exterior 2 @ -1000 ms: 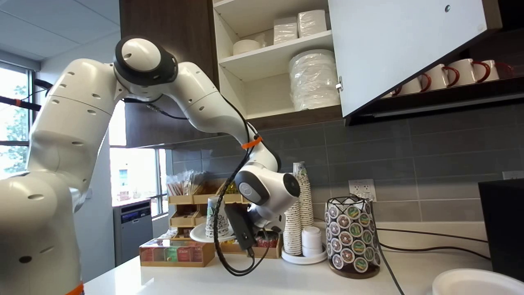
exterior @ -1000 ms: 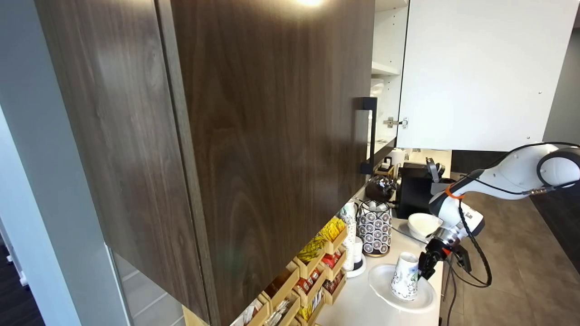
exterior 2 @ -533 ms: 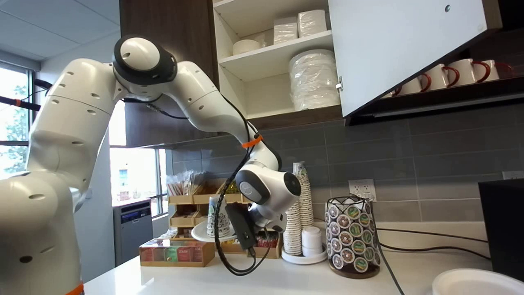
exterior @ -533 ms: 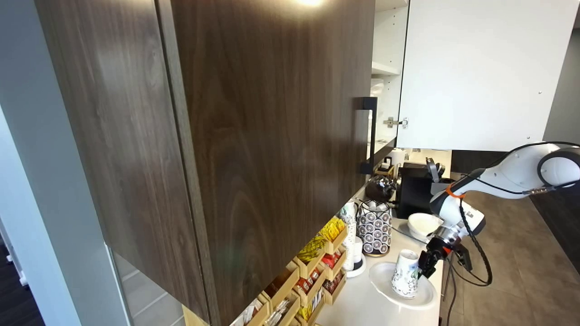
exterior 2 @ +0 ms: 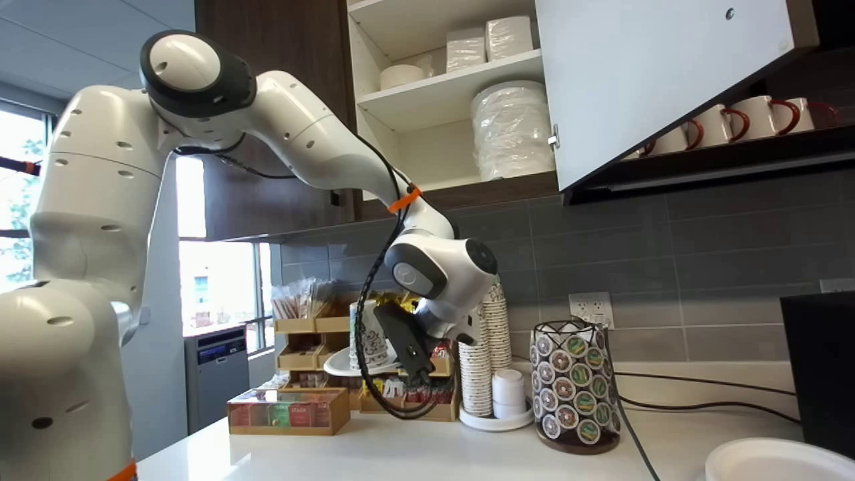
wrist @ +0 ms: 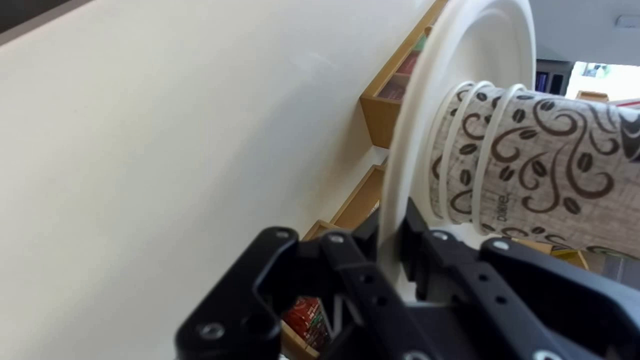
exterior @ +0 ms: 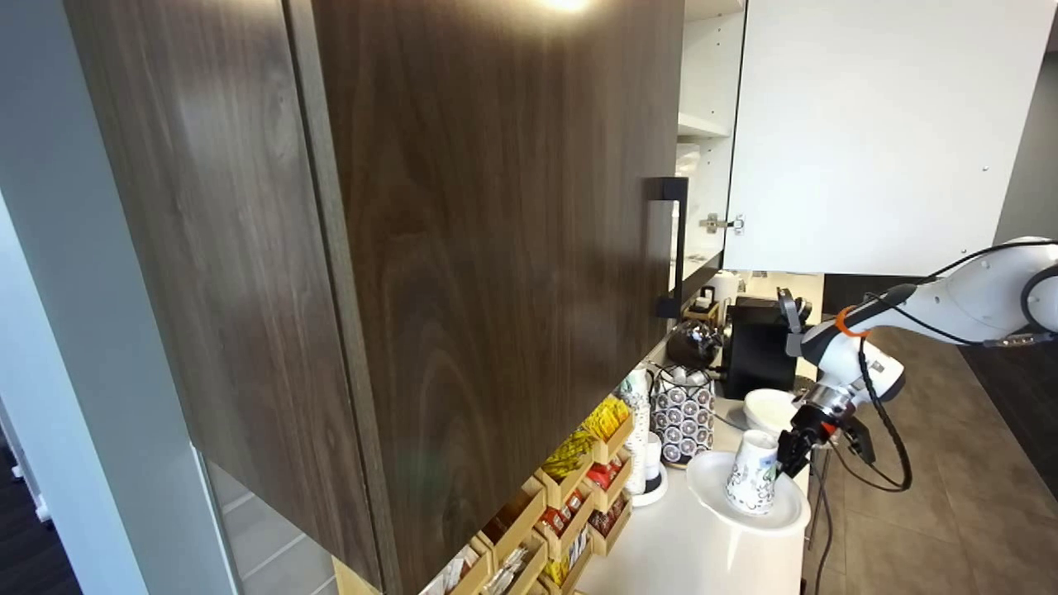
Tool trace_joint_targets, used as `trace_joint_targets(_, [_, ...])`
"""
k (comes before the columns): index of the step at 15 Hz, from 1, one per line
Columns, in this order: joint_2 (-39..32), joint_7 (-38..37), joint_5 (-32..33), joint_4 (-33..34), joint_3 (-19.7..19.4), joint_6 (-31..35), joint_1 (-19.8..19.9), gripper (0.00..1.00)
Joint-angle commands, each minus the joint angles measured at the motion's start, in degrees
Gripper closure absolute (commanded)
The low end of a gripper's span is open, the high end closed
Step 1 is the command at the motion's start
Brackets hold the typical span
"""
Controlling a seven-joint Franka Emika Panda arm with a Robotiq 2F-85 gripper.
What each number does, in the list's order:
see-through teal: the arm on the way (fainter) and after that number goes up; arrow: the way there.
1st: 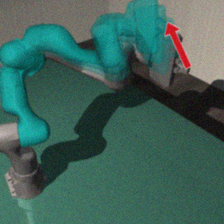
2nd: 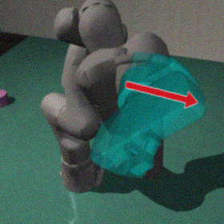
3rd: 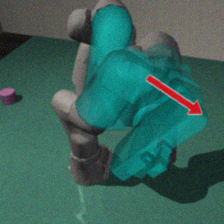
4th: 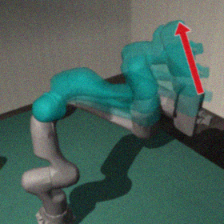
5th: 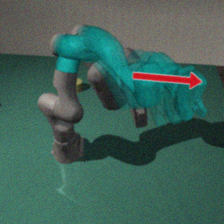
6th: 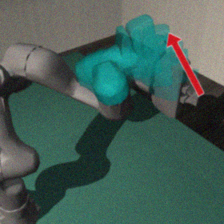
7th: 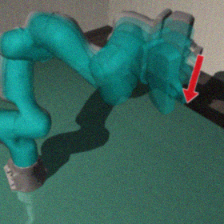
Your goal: Stack all the upside down white cups on the kitchen counter together and put them on the white plate, pick up the white plate and put it in the bottom shelf of the open cabinet
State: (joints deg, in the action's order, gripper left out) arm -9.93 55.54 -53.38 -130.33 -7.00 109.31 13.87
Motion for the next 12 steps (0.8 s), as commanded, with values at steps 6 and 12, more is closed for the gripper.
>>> trace_joint_targets(6, [10.8, -9.8, 5.7, -0.7, -3.1, -9.4, -0.4, 0.92])
trace_joint_targets(12, [13.4, -13.5, 6.2, 0.7, -4.0, -14.1, -0.9, 0.93])
